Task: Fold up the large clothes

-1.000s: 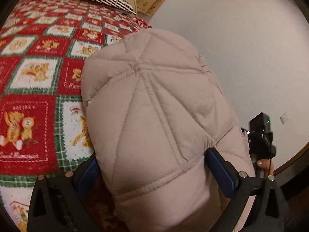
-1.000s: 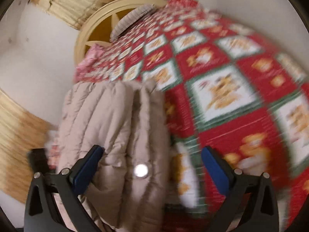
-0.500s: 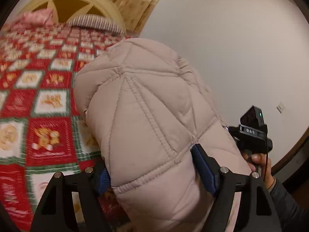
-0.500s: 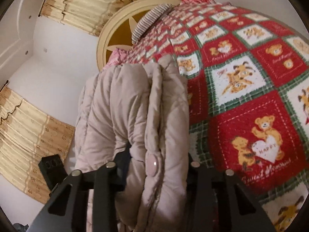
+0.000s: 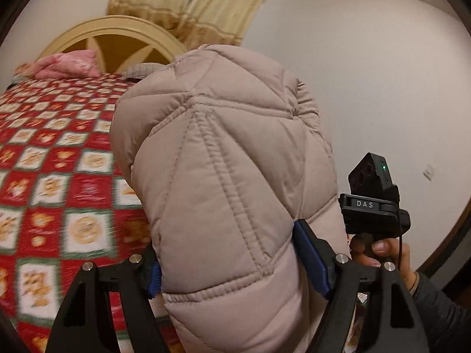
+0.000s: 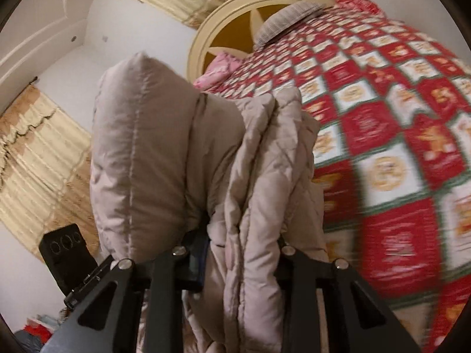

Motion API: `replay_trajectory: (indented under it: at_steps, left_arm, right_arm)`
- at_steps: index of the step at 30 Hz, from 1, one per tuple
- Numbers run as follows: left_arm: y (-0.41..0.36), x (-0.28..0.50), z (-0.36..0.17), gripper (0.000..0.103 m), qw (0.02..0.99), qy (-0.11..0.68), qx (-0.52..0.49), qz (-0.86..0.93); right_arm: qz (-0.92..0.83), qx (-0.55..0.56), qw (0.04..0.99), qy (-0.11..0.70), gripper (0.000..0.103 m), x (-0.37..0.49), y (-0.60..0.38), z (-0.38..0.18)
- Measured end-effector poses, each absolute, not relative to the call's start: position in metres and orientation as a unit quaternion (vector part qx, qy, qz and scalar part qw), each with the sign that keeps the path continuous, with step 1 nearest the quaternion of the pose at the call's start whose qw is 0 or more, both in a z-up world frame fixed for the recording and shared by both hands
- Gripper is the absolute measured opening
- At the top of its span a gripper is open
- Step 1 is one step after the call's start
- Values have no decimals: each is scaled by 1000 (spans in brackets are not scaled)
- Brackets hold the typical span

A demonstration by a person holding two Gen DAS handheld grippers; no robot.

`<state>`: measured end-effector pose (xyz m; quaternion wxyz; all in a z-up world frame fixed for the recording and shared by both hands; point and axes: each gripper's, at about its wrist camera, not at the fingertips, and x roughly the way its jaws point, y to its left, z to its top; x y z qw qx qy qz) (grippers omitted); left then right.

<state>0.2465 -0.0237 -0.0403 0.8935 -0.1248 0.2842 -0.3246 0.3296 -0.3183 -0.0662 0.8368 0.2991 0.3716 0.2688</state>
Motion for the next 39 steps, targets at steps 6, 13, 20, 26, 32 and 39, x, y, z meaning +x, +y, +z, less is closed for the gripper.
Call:
replay_trajectory:
  at_steps: [6, 13, 20, 26, 32, 39]
  left_arm:
    - [58, 231, -37, 76, 920, 272, -125, -255]
    - [142, 218, -30, 76, 942, 267, -122, -166]
    - [209, 211, -58, 77, 939, 297, -146, -94]
    - [253, 216, -103, 81, 916, 345, -204, -35]
    - [255, 207, -94, 83, 921, 344, -184, -14]
    - [235, 214, -45, 86, 958, 271, -80, 51]
  right_arm:
    - [342, 303, 806, 376, 30, 357, -236, -71]
    - [418, 301, 762, 393, 30, 391, -118, -79]
    - [455, 272, 731, 429, 30, 400, -21, -91]
    - [427, 274, 732, 456, 30, 405, -14, -110]
    - [405, 247, 748, 464, 29, 402, -24, -117]
    - [391, 256, 748, 472, 31, 401, -39, -132]
